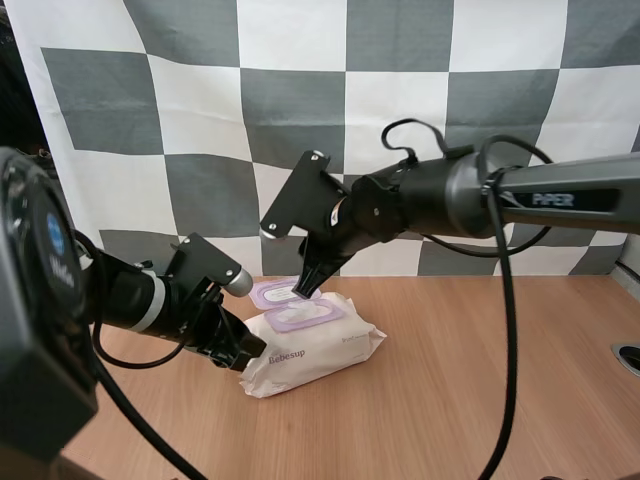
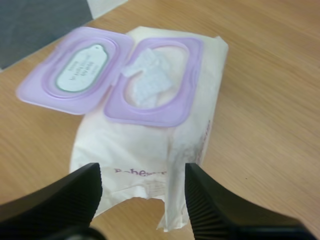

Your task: Open the wet wipes lid

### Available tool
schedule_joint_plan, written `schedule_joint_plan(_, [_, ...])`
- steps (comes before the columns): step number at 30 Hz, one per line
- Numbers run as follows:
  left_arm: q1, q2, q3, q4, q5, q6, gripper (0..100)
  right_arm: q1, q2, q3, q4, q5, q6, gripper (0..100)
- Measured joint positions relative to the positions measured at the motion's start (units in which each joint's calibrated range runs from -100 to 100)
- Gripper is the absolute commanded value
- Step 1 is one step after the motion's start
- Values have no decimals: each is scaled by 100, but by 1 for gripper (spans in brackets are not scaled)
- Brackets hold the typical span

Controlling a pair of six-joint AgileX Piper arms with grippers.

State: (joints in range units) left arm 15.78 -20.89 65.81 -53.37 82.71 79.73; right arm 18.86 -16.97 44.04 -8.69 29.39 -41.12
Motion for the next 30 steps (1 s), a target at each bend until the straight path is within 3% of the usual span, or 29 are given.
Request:
schedule_joint_plan(5, [0,-953,-207,344,-284,-908,4,0,-894,0,-544,910,520,0])
schedule_joint_plan(6, [-16,-1150,-207,321,-369,-1089,0,0,-1095,0,-611,1132,603,0])
schedule_joint_plan(8, [-92,-1470,-207,239,-597,-1365,0,0,-1374,0,-739,1544,749,0])
schedule_joint_plan(12, [-397,-2265,-183,300,-1149,-2023,0,-112,-2327,0,-840,2784,1085,0])
schedule_joint_plan(15, [-739,-2979,55,308,-1883,-2604,0,-287,-2924,0,-882,3606,1094,0])
schedule_joint_plan(18, [-914,-3498,311,346,-2562,-3015,0,-384,-3370,0,-844,4261,1094,0])
schedule_joint_plan(21, [-945,-3977,616,595,-3122,-3391,0,-402,-3918,0,-619,4764,962,0])
schedule_joint_plan(24, [-945,-4737,1122,1253,-3938,-3990,0,-402,-4740,121,-22,4871,913,0])
schedule_joint_plan(30, [-960,-5860,1639,2139,-4846,-4859,0,-708,-5792,1011,664,3689,981,0])
